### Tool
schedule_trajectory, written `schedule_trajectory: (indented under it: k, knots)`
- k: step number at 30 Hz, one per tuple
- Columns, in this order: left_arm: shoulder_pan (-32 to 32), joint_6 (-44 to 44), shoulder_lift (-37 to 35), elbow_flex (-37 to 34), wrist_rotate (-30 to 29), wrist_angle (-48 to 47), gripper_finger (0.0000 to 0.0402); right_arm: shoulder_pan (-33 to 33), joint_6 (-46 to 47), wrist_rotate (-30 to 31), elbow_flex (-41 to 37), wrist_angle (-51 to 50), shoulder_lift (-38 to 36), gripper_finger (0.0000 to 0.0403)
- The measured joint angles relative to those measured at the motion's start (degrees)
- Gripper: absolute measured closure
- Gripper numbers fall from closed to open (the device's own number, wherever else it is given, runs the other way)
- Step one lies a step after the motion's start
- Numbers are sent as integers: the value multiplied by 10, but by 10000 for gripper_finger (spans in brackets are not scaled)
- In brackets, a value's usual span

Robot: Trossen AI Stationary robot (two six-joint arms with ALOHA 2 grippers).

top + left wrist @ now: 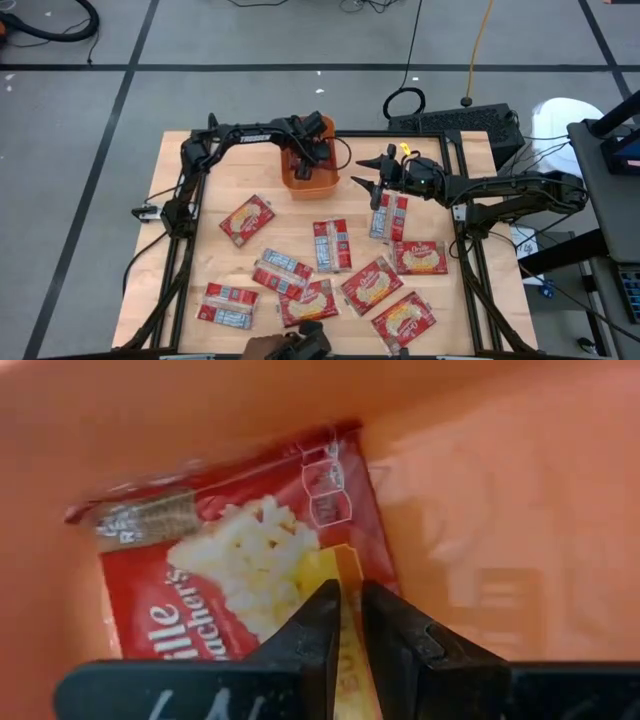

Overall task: Sort popcorn bags into baskets
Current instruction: Put the red popcorn bag into the orange bin, then adjust orange bin on the table

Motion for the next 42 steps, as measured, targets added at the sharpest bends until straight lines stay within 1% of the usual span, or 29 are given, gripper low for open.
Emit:
schedule_trajectory:
  k: [3, 10, 12, 15, 20, 23, 24, 26, 30, 34, 37, 39, 42]
  knots:
    - [5, -7, 2, 0, -27, 18, 350, 1, 2, 0, 0, 0, 0, 193]
    - [7, -22, -6, 0, -54, 44, 350, 4, 4, 0, 0, -5, 0, 193]
    - [4, -30, -15, 0, -75, 38, 350, 4, 6, 0, 0, -10, 0, 193]
    - [-7, -66, -44, 0, -102, 27, 351, 4, 8, 0, 0, -19, 0, 193]
    - [-22, -142, -122, 1, -97, 2, 351, 4, 18, 0, 0, -24, 0, 193]
    - [-28, -186, -160, 0, -71, -49, 351, 4, 36, -1, 0, -34, 0, 193]
    - [-31, -198, -176, -10, -59, -59, 351, 7, 41, -1, 0, -41, 0, 193]
    - [-48, -214, -215, -50, -51, -64, 351, 13, 45, -1, 0, -56, 0, 193]
    - [-106, -237, -322, -186, -52, 3, 351, 38, 43, -2, 0, -86, 0, 193]
    - [-183, -281, -448, -333, -88, 112, 351, 61, 43, -2, 0, -87, 0, 193]
    - [-245, -311, -533, -430, -94, 211, 351, 75, 33, -2, 0, -86, 0, 199]
    - [-277, -333, -569, -493, -103, 279, 351, 81, 31, -2, 0, -85, 2, 209]
    - [-301, -369, -589, -582, -145, 347, 351, 87, 34, -2, 0, -74, 12, 231]
